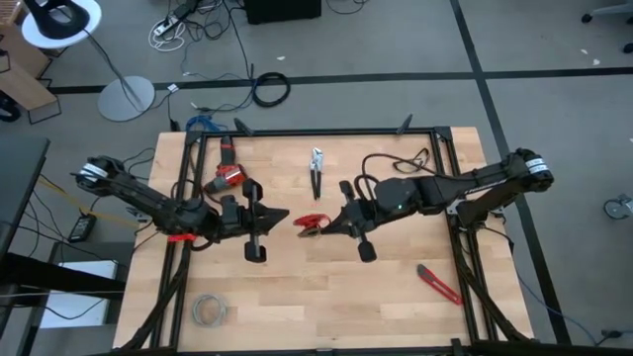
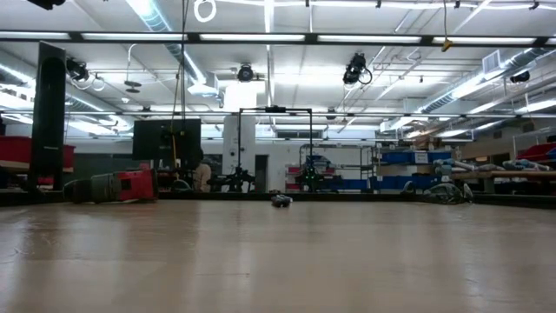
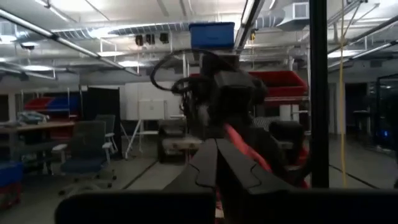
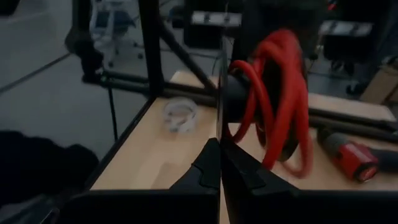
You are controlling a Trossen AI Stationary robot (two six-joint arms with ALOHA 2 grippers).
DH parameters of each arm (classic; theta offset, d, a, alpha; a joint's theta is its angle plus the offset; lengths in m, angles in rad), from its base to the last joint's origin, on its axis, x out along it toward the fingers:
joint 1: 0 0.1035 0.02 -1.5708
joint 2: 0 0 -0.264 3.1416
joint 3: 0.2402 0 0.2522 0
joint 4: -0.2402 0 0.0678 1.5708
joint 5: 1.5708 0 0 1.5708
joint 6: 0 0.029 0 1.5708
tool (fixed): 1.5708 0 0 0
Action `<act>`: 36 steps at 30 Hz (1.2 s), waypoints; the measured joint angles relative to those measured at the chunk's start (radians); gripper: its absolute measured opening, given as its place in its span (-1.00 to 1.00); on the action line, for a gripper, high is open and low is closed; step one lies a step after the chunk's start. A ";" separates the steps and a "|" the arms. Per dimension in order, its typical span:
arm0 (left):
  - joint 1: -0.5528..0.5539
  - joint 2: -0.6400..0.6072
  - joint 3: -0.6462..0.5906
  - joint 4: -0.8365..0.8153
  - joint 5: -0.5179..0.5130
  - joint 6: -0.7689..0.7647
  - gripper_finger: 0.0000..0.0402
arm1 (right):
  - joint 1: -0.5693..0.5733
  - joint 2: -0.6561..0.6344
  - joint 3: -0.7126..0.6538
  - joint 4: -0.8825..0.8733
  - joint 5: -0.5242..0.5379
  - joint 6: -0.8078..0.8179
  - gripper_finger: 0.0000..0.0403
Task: Coil cords
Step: Uncoil the red wire from the black spool
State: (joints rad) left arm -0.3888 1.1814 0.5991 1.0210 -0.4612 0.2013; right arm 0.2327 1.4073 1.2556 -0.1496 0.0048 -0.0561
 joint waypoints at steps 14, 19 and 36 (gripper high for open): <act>-0.019 -0.013 -0.001 -0.133 -0.014 0.005 -0.95 | 0.004 -0.001 0.000 0.105 0.031 -0.046 -1.00; -0.019 -0.012 -0.002 -0.134 -0.076 0.005 -0.89 | 0.002 -0.001 0.000 0.209 0.032 -0.103 -1.00; -0.016 0.024 -0.002 -0.044 -0.020 -0.025 -0.15 | -0.044 0.002 0.000 0.405 0.030 -0.218 -1.00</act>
State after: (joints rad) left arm -0.4049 1.2053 0.5972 0.9772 -0.4808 0.1767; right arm 0.1884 1.4096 1.2556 0.2558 0.0349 -0.2740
